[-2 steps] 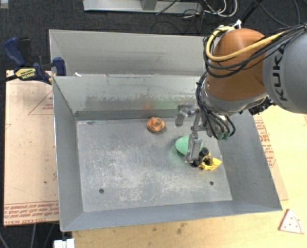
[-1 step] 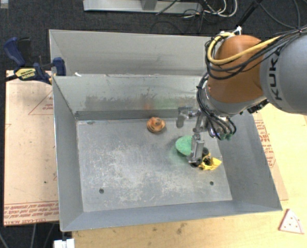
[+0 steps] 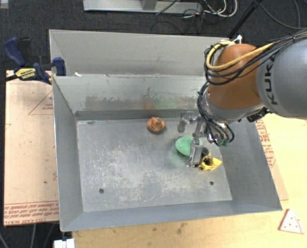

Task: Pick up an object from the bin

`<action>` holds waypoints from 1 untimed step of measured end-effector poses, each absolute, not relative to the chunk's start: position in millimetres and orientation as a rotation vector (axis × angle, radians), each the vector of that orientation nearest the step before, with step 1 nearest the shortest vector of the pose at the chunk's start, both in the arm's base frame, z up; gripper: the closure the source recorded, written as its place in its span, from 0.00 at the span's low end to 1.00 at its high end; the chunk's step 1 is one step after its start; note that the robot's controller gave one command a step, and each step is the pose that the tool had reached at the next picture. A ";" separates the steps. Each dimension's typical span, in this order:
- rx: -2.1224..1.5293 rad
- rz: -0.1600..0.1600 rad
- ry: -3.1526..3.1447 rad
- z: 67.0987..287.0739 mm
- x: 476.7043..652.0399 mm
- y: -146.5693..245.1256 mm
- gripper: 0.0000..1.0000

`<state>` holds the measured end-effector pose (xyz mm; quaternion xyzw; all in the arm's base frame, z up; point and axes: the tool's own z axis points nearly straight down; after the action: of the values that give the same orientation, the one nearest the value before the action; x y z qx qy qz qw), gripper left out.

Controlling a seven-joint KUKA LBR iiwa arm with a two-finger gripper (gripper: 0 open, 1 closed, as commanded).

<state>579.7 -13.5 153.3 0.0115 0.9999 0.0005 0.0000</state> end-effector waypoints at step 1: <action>0.062 0.001 3.139 136.9 588.2 -20.7 0.00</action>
Offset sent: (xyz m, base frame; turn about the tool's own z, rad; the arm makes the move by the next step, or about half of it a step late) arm 0.0310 -0.0344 -0.0422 -0.0747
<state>588.2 -20.7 136.9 0.0196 0.9998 0.0003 0.0008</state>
